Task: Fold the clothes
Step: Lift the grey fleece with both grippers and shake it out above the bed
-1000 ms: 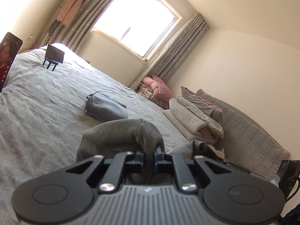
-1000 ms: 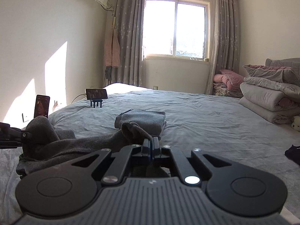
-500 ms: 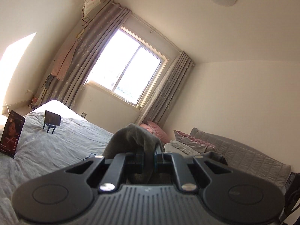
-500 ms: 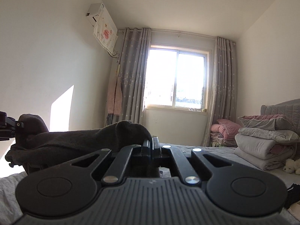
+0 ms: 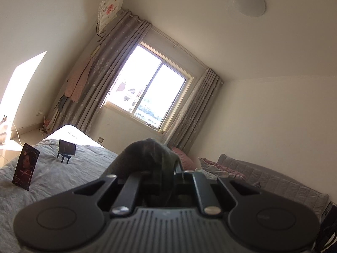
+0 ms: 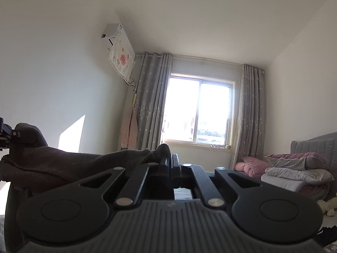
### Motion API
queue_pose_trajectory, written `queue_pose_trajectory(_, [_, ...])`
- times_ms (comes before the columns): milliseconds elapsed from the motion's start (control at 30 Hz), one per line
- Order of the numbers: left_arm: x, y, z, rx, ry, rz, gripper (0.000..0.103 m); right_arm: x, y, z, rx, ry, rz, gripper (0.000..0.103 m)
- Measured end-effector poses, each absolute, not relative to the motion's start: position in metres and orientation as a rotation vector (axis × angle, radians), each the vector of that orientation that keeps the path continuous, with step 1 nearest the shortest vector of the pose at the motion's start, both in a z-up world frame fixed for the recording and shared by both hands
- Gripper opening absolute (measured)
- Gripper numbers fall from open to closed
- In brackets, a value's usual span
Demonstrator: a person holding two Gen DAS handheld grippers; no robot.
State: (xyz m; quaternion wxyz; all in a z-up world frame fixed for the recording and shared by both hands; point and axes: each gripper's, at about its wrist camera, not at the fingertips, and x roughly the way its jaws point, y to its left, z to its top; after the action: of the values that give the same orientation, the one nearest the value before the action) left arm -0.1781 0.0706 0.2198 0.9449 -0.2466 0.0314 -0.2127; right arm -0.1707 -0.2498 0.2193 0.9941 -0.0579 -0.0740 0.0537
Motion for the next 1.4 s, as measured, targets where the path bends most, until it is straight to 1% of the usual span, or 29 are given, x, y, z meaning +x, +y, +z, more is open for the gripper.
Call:
queue_pose_trajectory(200, [-0.125,0.059,0.160,-0.535,0.259,-0.393,0.009,-0.139,-0.252,0.179,-0.112,-0.009,0.069,0.001])
queue_pose_trajectory(367, [-0.082,0.042,0.126,-0.517,0.371,-0.369,0.009,-0.104,-0.259,0.152,-0.110,0.090,0.027,0.001])
queue_pose_trajectory(733, [0.020,0.019,0.087,-0.411,0.454,-0.247,0.009,-0.019,-0.257,0.108,-0.143,0.197,-0.047,0.001])
queue_pose_trajectory(933, [0.076,0.015,0.065,-0.365,0.497,-0.174,0.009,0.041,-0.257,0.086,-0.167,0.264,-0.045,0.001])
queue_pose_trajectory(1133, [0.128,0.017,0.032,-0.320,0.562,-0.102,0.009,0.094,-0.247,0.055,-0.192,0.337,-0.032,0.001])
queue_pose_trajectory(1200, [0.141,0.017,0.022,-0.295,0.576,-0.078,0.006,0.111,-0.242,0.042,-0.211,0.361,-0.027,0.001])
queue_pose_trajectory(1400, [0.182,0.019,-0.011,-0.266,0.657,-0.061,0.006,0.150,-0.232,0.009,-0.236,0.442,-0.019,0.001])
